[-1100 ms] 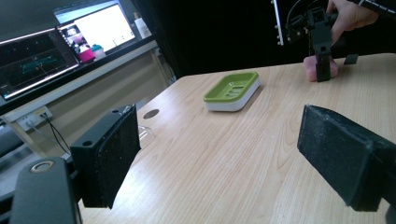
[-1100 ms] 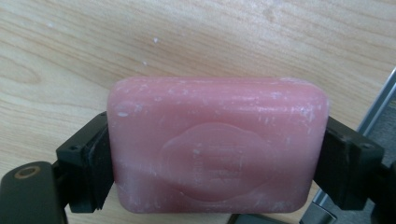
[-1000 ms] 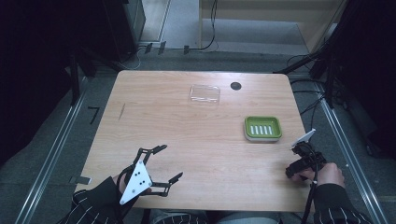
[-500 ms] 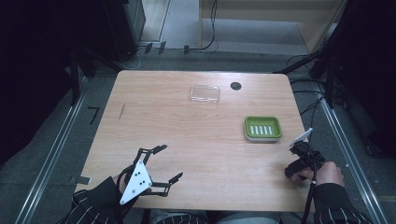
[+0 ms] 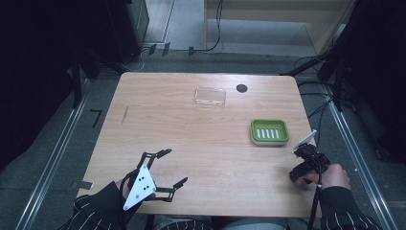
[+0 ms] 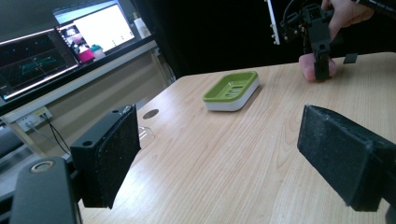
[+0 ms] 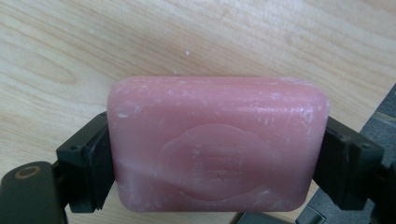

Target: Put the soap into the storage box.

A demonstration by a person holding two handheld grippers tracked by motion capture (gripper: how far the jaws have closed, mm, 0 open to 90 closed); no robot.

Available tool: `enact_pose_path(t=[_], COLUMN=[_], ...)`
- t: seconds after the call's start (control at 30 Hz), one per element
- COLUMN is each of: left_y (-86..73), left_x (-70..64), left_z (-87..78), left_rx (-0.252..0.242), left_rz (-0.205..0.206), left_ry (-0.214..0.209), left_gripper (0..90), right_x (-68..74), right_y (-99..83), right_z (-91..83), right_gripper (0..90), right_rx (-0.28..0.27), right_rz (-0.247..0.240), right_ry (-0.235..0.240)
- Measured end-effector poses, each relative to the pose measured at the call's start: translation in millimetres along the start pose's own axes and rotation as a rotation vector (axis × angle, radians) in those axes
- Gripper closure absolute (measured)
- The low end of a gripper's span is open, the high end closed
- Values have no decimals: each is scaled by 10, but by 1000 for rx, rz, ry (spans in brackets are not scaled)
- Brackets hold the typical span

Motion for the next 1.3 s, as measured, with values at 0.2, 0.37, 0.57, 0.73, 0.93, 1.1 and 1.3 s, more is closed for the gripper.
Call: enact_pose_path(t=[0.2, 0.37, 0.57, 0.73, 0.93, 1.1, 1.3], left_y=[-2, -1, -1, -2, -3, -1, -3], left_x=[2, 0, 0, 0, 0, -1, 1], left_z=[0, 1, 1, 3, 5, 4, 4], left_rx=[0, 1, 1, 0, -1, 2, 0], left_rz=[0, 0, 0, 0, 0, 2, 2], left_ry=[-1, -1, -1, -1, -2, -1, -3], left_gripper=[135, 136, 136, 135, 136, 136, 135], right_x=[29, 57, 73, 79, 85, 83, 81], right_y=[65, 114, 173, 226, 287, 351, 419], right_z=[-12, -41, -60, -71, -91, -110, -127], right_gripper=[137, 137, 137, 137, 137, 137, 137], right_rx=[4, -1, 1, 2, -1, -7, -8], right_rz=[-16, -32, -41, -49, -50, -47, -49], right_ry=[0, 0, -1, 0, -3, -3, -3])
Point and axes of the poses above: each handheld gripper's, and its own axes: z roughly forward along the jaws, y roughly out of its top, x roughly to its left, the point moved 1 cm from there along z, roughly forward along the jaws, and after that the axes turned 6 degrees about -x, right-handed, at the moved point
